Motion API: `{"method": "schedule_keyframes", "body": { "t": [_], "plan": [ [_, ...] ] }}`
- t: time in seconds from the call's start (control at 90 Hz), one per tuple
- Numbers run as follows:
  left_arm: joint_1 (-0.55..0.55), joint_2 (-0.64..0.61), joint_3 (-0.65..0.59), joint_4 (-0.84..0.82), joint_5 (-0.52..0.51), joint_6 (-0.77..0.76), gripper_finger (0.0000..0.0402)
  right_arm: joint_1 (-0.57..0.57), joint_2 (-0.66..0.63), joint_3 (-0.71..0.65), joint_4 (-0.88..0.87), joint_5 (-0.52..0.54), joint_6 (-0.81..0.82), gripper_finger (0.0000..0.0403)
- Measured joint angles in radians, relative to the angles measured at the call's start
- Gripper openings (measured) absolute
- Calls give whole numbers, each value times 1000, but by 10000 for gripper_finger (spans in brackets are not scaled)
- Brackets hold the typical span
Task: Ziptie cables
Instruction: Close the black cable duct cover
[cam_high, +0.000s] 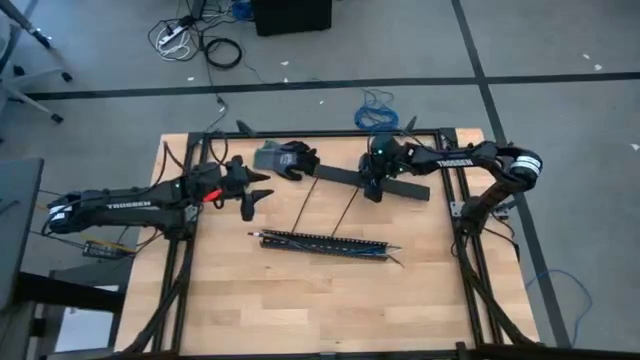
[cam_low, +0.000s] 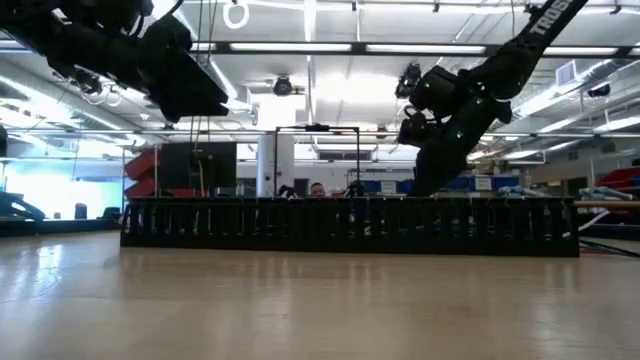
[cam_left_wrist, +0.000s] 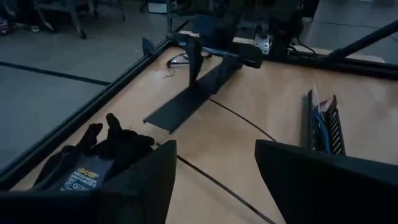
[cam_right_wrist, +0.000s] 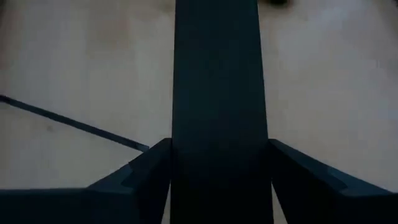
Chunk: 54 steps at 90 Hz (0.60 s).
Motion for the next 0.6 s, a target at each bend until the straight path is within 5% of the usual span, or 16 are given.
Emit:
{"method": "schedule_keyframes", "body": {
  "t": [0.6],
  "plan": [
    [0,0,0,7,-2,1,214,202,-124,2,-33,5,187,233]
  ]
}}
